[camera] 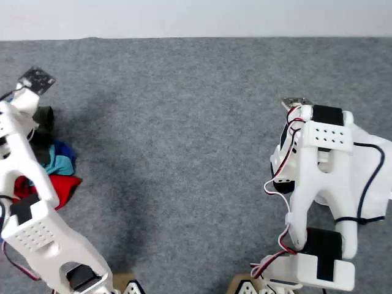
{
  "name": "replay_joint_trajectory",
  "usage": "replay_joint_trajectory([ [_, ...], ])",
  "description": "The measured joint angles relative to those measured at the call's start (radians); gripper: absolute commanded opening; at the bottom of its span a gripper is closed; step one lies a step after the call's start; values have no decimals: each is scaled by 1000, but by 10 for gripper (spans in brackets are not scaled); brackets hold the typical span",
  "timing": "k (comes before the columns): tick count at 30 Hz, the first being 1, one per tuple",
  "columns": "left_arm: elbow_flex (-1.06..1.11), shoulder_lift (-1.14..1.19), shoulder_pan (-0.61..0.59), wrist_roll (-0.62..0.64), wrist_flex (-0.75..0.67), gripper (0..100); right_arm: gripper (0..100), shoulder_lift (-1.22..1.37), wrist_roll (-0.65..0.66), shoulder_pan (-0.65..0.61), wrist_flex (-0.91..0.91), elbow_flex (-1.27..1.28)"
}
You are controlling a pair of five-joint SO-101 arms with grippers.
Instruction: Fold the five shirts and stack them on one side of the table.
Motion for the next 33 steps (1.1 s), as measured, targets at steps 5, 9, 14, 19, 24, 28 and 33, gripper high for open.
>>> replay_joint_trajectory([
  [5, -101, -160, 72, 87, 2, 4, 9, 0, 0, 0, 0, 0],
  [9, -196, -279, 137, 278, -54, 4, 9, 0, 0, 0, 0, 0],
  [14, -302, -364, 253, 491, -81, 4, 9, 0, 0, 0, 0, 0],
  [19, -413, -427, 457, 586, -81, 4, 9, 0, 0, 0, 0, 0],
  [24, -445, -477, 707, 595, -71, 4, 9, 0, 0, 0, 0, 0],
  [28, -446, -473, 825, 598, 43, 4, 9, 0, 0, 0, 0, 0],
  [33, -387, -373, 783, 600, 275, 5, 9, 0, 0, 0, 0, 0],
])
